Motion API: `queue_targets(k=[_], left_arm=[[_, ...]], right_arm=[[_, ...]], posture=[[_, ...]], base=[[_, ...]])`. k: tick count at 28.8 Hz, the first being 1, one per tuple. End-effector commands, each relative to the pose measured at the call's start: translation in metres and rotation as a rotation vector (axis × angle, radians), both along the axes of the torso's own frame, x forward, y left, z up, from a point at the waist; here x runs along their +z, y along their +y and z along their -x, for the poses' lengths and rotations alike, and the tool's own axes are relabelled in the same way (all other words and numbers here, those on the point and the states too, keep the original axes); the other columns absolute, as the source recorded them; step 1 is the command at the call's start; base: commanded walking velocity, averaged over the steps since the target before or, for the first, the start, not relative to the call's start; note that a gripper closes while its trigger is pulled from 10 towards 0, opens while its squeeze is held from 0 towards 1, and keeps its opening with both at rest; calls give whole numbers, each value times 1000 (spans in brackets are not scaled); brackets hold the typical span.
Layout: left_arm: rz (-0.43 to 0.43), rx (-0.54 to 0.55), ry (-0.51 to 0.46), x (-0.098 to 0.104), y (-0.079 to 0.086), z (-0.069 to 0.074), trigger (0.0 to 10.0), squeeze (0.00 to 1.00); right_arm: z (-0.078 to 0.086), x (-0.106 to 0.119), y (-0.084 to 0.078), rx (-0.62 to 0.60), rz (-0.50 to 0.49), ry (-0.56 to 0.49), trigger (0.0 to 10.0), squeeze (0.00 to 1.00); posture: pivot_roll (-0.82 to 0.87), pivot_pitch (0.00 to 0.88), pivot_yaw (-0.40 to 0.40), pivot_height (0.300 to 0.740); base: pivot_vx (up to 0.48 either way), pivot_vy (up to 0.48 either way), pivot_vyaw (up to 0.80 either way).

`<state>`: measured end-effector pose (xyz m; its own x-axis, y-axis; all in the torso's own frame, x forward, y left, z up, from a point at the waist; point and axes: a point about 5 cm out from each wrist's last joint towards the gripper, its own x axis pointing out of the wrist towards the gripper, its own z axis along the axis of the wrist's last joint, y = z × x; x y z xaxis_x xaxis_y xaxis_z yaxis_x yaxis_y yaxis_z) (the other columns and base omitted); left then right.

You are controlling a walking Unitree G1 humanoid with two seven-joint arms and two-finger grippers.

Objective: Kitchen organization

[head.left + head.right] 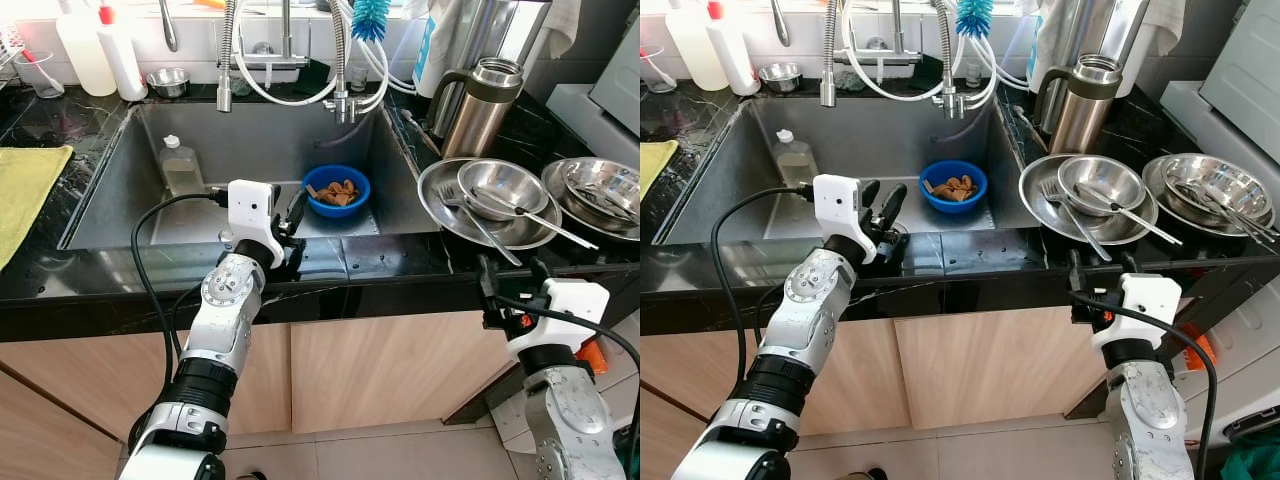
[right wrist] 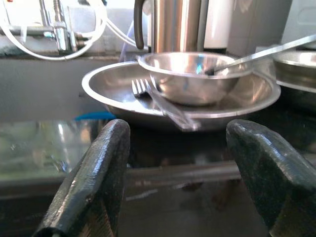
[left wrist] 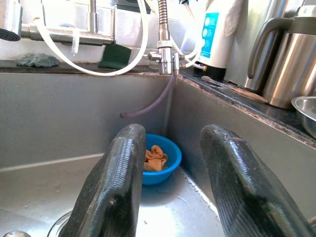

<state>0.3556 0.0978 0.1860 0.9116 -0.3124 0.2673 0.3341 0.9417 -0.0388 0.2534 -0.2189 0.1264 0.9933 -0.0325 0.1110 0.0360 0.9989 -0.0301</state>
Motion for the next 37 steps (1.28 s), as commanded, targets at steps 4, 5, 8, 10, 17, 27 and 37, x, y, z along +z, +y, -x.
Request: queue_targets(k=[4, 5, 8, 10, 17, 27, 37], left_arm=[[-4, -4, 0, 0, -1, 1, 10000, 0], [-4, -6, 0, 0, -2, 1, 10000, 0], [-4, -6, 0, 0, -2, 1, 10000, 0], [-5, -5, 1, 1, -1, 1, 10000, 0], [-7, 0, 1, 1, 0, 1, 10000, 0], [-9, 3, 3, 1, 0, 1, 10000, 0], [-11, 7, 5, 0, 1, 1, 10000, 0]], right_arm=[[0, -1, -1, -5, 6, 6, 10000, 0], [-1, -1, -2, -8, 8, 4, 10000, 0], [-5, 2, -6, -14, 14, -3, 10000, 0], [-8, 4, -6, -9, 23, -9, 10000, 0], [-18, 12, -11, -3, 41, -30, 10000, 0], [-24, 14, -9, 6, 46, -43, 4039, 0], [-26, 8, -1, 19, 43, -20, 10000, 0]], posture=[[90, 94, -50, 740], [90, 93, -50, 740], [92, 94, -50, 740], [93, 98, -50, 740], [95, 105, -49, 740], [98, 113, -50, 740], [104, 110, -54, 740]], base=[[0, 0, 0], [0, 0, 0], [0, 0, 0], [0, 0, 0], [0, 0, 0], [0, 0, 0], [0, 0, 0]])
